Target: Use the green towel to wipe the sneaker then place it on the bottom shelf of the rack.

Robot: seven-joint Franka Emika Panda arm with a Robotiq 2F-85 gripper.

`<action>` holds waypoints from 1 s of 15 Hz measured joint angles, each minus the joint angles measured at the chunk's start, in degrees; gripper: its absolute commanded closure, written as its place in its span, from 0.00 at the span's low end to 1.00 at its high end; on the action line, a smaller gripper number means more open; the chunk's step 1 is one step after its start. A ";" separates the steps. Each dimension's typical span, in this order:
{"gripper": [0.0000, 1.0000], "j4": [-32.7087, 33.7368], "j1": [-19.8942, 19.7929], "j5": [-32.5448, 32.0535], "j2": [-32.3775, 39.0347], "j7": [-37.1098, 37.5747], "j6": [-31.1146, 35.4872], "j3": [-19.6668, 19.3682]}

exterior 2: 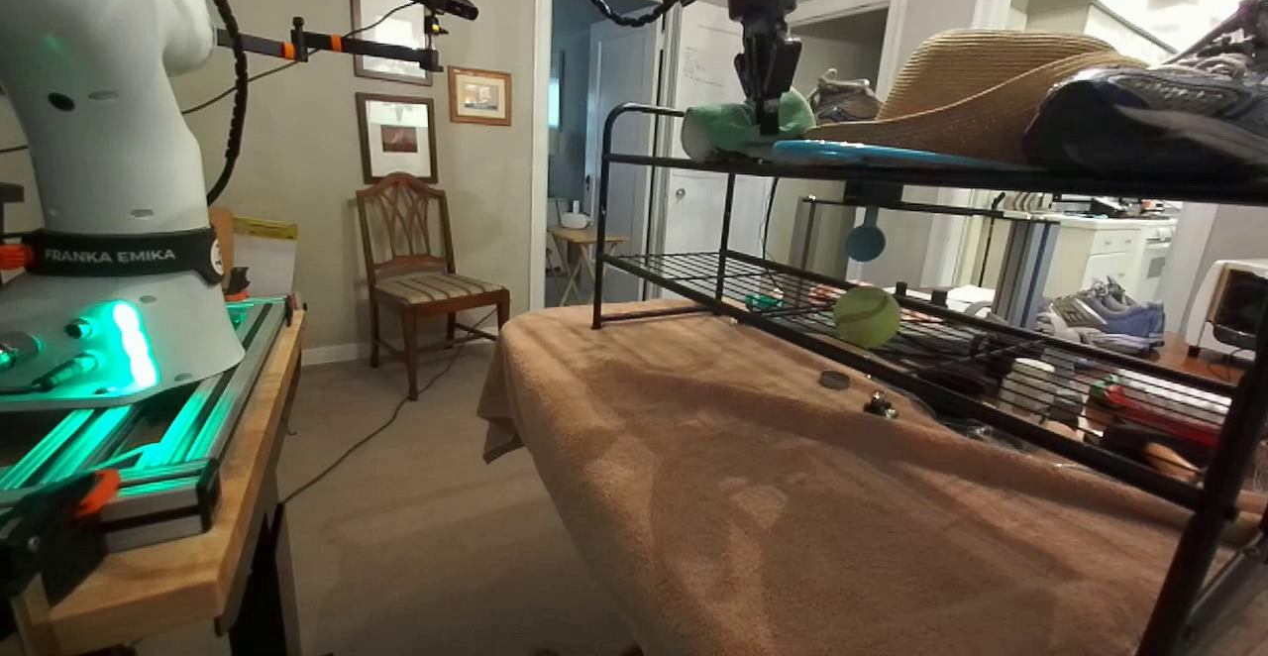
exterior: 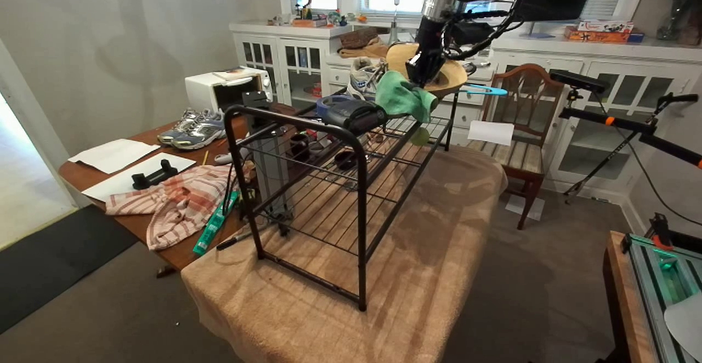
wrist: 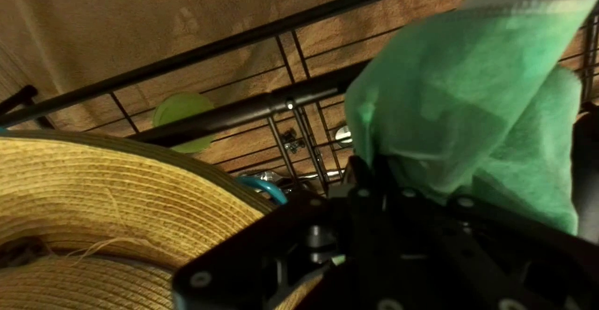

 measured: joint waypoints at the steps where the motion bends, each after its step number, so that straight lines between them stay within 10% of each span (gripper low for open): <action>1: 0.99 0.32 -0.06 0.00 0.31 0.01 0.02 -0.14; 8: 0.99 0.65 -0.76 -1.21 3.93 3.03 17.42 -2.08; 15: 0.99 0.55 -0.67 2.15 4.42 -3.78 12.57 0.51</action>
